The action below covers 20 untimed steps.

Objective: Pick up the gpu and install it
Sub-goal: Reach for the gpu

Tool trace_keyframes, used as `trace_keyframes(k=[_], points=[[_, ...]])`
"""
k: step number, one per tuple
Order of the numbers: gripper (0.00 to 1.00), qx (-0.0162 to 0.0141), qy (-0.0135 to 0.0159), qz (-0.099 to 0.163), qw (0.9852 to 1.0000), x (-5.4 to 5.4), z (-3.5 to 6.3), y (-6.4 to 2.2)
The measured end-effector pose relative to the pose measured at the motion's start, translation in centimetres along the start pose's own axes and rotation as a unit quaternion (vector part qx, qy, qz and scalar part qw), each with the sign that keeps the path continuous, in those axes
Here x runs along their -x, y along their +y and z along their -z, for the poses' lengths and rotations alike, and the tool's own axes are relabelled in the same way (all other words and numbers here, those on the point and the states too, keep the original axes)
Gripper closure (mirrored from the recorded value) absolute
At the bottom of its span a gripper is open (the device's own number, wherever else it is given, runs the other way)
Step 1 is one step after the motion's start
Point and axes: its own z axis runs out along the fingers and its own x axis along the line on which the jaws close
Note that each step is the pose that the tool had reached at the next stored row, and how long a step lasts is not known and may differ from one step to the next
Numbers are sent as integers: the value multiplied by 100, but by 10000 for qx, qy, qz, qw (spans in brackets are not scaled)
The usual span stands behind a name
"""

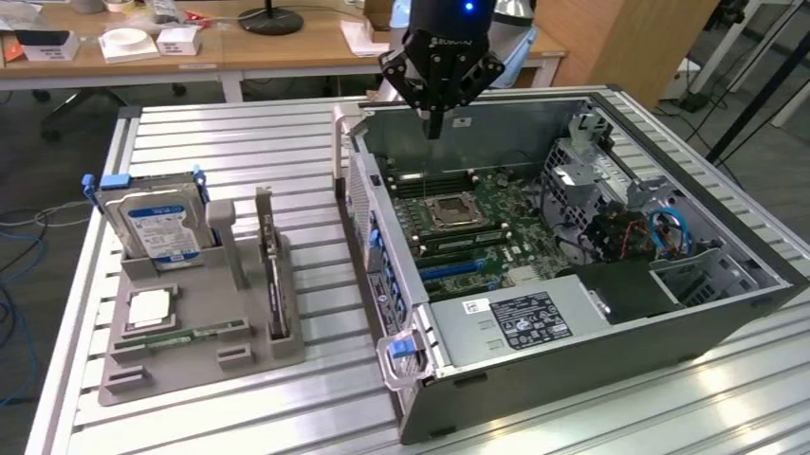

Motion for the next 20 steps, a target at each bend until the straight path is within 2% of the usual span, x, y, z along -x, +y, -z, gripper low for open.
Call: trace_keyframes(k=[10, 13, 20], points=[[89, 0, 0, 0, 10000, -43, -10, -4], [89, 1, 0, 0, 10000, -93, -15, -7], [89, 0, 0, 0, 10000, -135, -19, -11]])
